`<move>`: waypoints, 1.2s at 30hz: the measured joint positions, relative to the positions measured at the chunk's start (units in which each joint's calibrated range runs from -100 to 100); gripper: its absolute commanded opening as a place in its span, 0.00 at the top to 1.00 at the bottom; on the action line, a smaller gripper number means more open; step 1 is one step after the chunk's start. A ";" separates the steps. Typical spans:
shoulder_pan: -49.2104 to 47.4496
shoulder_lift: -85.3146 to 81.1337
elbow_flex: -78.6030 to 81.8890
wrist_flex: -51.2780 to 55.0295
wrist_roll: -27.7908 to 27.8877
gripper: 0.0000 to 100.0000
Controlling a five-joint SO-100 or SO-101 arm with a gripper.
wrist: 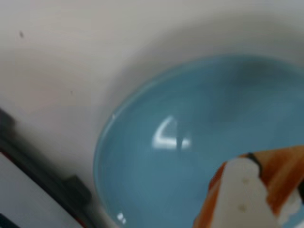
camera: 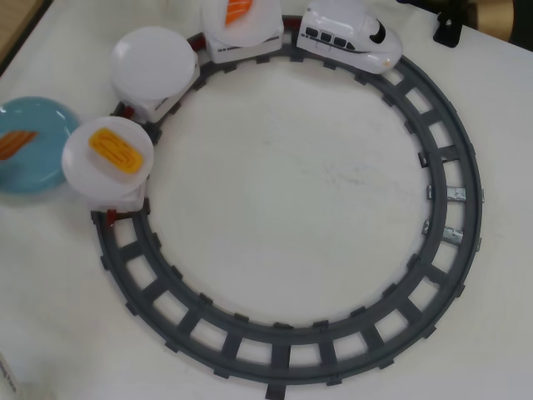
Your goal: Pick up the sushi from the Shinkansen and put it on the blue dish
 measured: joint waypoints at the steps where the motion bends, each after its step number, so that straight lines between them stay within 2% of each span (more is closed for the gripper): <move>1: 0.25 0.00 -0.09 -0.50 0.00 0.97; 22: 0.98 7.34 -0.73 -4.12 0.31 0.96; 29: 0.98 7.59 -0.73 -4.29 0.31 0.80; 36: 0.98 7.59 -0.73 -4.29 0.31 0.79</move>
